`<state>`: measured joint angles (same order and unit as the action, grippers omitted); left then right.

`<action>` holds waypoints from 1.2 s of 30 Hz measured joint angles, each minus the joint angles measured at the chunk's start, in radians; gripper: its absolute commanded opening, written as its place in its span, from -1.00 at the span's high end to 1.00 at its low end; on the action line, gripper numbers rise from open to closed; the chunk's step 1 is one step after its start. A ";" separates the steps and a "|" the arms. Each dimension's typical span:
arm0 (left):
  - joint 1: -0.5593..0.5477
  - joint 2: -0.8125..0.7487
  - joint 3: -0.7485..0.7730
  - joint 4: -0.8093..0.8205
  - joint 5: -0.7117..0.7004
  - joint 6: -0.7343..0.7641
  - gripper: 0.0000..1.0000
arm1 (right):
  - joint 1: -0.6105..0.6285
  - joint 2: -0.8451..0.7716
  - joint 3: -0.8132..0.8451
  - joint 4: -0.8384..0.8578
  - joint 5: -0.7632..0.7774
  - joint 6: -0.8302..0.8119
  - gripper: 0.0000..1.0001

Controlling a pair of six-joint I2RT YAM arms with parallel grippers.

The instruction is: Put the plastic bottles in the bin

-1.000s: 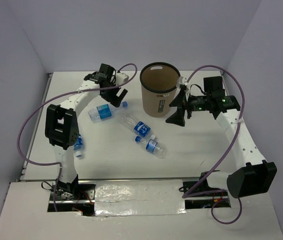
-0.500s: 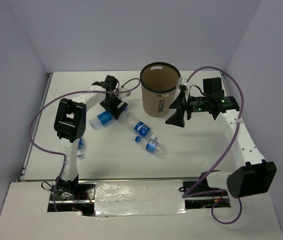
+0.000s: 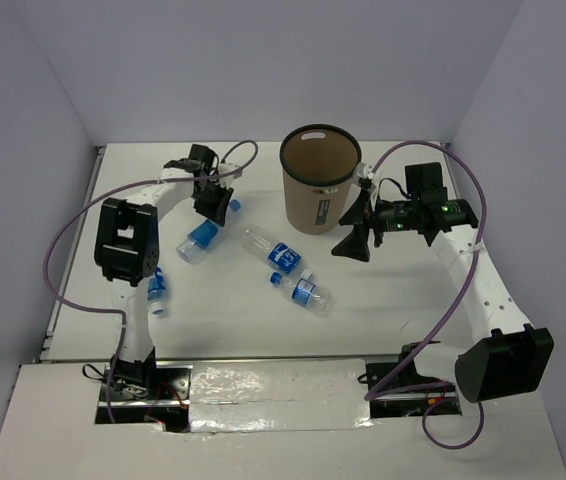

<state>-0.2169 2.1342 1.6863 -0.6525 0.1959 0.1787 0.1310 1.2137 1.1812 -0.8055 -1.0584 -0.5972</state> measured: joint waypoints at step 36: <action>-0.201 -0.161 0.290 1.039 0.301 -0.811 0.87 | 0.094 -0.167 -0.274 0.070 0.135 -0.020 -0.96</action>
<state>-0.4183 1.9728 1.9759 0.3866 0.4969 -0.6323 0.2253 1.0462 0.9077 -0.7357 -0.9237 -0.6170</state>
